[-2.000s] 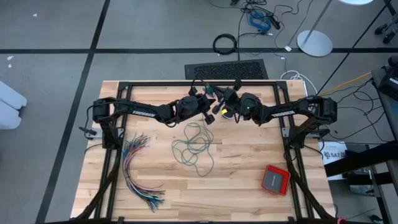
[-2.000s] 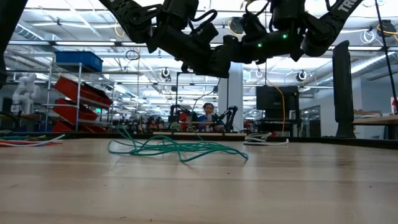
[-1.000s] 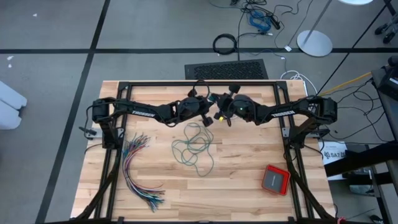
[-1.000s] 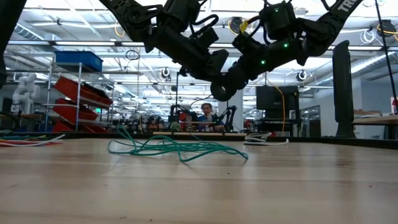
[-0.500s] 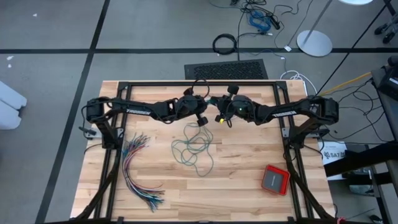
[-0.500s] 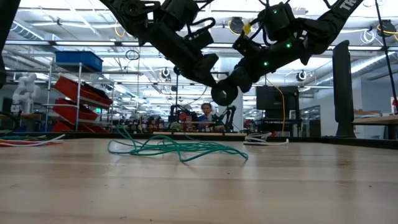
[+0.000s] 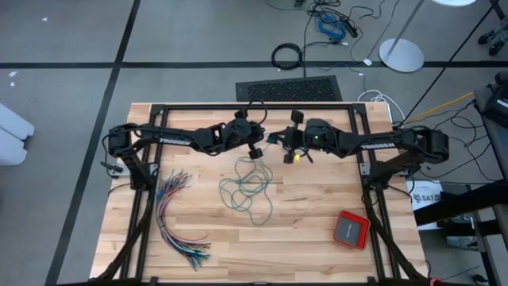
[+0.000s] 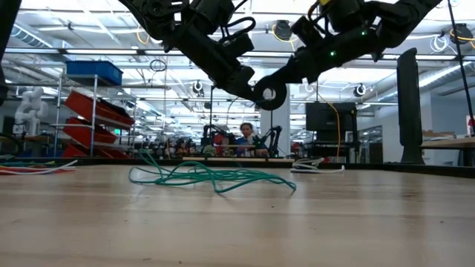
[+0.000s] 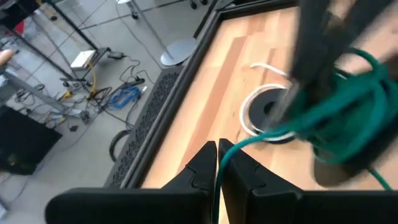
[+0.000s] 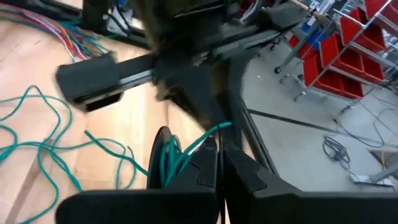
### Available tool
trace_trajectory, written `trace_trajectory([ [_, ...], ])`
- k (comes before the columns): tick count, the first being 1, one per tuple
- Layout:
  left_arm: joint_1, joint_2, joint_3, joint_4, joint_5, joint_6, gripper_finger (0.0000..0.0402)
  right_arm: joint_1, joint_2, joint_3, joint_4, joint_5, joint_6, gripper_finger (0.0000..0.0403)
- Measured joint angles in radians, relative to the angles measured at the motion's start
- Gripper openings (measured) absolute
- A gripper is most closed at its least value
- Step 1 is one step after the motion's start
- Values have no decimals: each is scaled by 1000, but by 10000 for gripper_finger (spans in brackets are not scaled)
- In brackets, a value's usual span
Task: Coil cords
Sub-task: Coil the green wire onto the spool
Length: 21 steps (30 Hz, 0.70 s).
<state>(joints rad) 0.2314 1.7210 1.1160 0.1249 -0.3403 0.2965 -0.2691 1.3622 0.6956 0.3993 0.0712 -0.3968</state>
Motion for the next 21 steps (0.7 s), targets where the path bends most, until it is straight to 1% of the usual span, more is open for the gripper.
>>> trace_trajectory([
  [5,0,0,3,0,15,2,24,4,-31,0,-18,-3,0,0],
  [9,0,0,4,-1,17,2,24,3,-32,0,-18,4,16,0],
  [14,1,0,4,-7,14,4,24,3,-39,0,-7,52,28,0],
  [21,18,1,5,-7,8,25,25,3,-76,0,27,57,44,0],
])
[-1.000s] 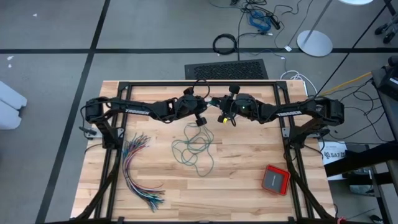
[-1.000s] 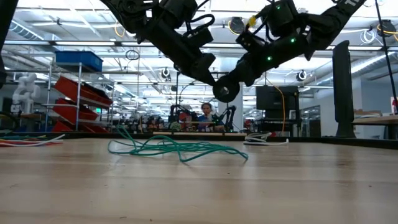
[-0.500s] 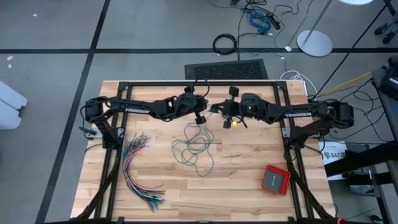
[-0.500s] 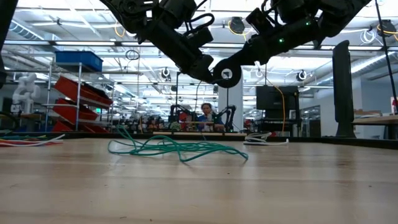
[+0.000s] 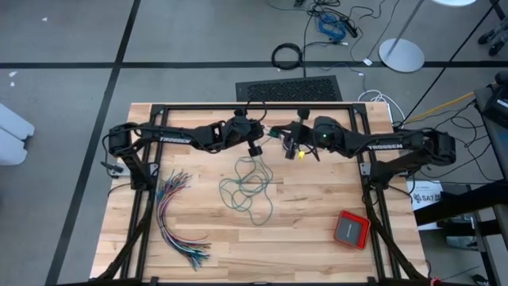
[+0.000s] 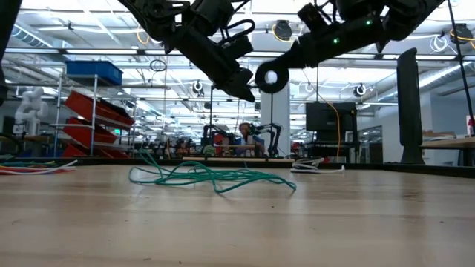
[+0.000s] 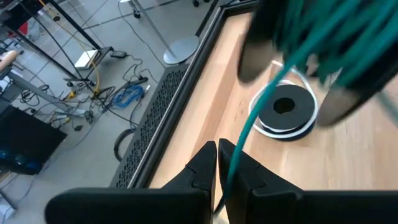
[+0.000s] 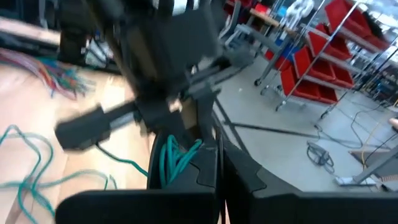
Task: Coil cords
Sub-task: Coil the green wire onto the spool
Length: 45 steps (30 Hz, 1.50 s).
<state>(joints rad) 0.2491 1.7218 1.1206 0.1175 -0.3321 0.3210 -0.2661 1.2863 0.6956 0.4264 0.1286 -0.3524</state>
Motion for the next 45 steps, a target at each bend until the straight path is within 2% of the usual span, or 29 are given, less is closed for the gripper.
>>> trace_trajectory([
  [8,6,1,0,4,0,0,25,0,-78,0,17,2,7,0],
  [22,4,1,0,15,-23,-1,25,-16,-133,1,-20,112,-5,0],
  [28,4,1,0,1,-24,6,25,-25,-165,0,-32,114,-7,0],
  [45,-9,-36,-16,-6,-24,-1,25,-35,-171,0,-96,136,-32,0],
])
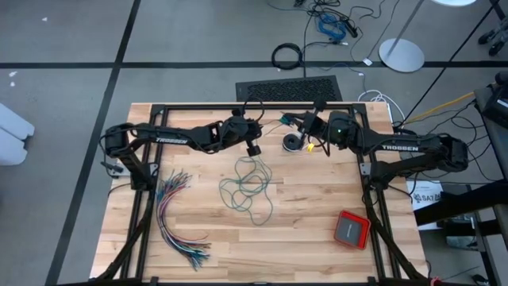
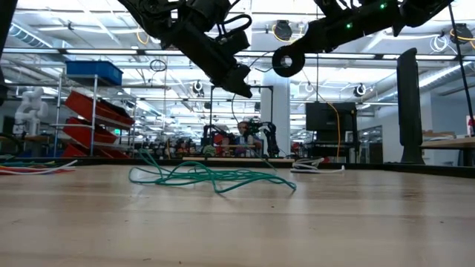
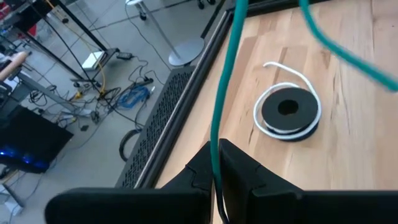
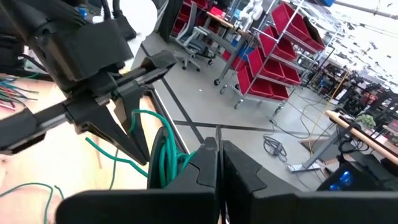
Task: Coil cords
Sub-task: Coil the green wire onto the spool
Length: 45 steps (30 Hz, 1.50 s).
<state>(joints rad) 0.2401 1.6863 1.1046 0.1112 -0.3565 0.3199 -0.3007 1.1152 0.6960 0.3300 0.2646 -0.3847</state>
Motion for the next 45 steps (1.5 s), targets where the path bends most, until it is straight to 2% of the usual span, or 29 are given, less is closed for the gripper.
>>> trace_trajectory([
  [11,-5,-54,-31,-20,25,-27,25,-8,0,0,-7,-4,2,0],
  [20,-21,-60,-95,-4,33,-67,25,-8,0,0,-9,-5,6,0],
  [29,-27,-60,-98,15,29,-71,27,-8,0,0,-11,-5,10,0],
  [32,-27,-60,-98,1,29,-76,47,-8,0,0,-11,-5,10,0],
  [39,-27,-60,-98,-43,13,-79,125,-8,0,0,-12,-5,14,0],
  [45,-27,-60,-98,9,45,-79,137,-8,0,0,-12,-5,13,0],
])
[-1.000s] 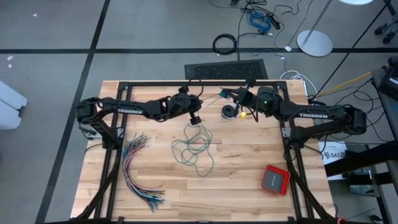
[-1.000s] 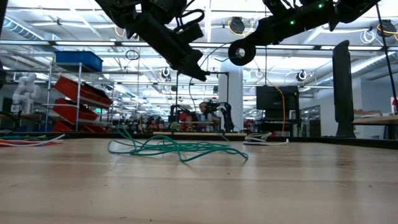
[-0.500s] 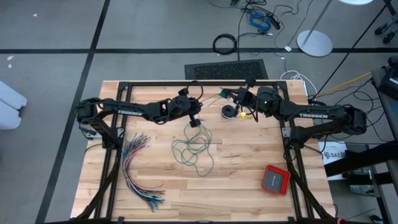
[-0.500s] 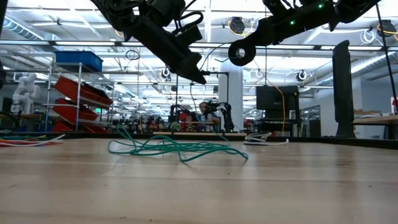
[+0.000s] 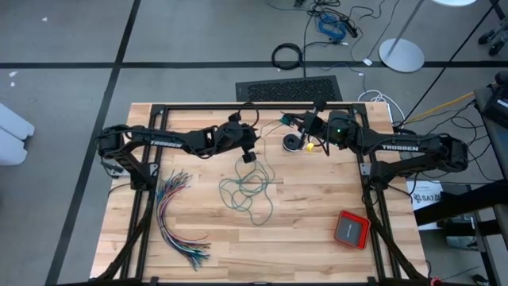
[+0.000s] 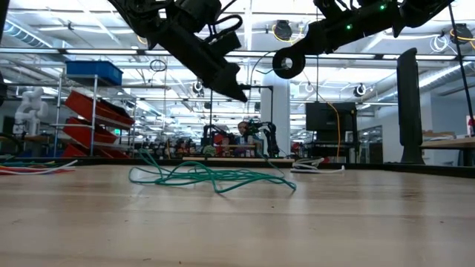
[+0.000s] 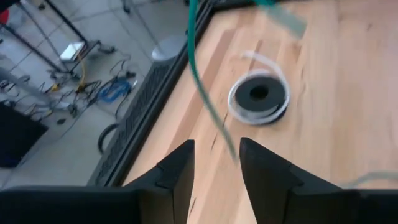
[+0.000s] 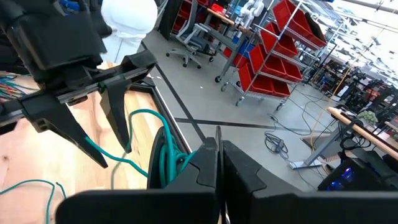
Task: Coil cords
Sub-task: Coil the green wire onto the spool
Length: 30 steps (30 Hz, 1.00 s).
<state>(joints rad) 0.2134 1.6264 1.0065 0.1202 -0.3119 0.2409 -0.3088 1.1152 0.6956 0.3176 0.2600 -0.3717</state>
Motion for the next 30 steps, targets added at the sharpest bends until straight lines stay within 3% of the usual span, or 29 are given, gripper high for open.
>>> trace_trajectory([
  [5,1,0,0,43,77,-48,137,0,0,0,1,0,1,0],
  [9,3,9,-10,53,56,-58,137,0,0,0,1,0,2,0],
  [21,3,10,-201,420,49,-180,137,0,0,0,17,0,5,0],
  [30,-15,101,-214,570,33,-204,137,0,0,0,25,-4,12,0],
])
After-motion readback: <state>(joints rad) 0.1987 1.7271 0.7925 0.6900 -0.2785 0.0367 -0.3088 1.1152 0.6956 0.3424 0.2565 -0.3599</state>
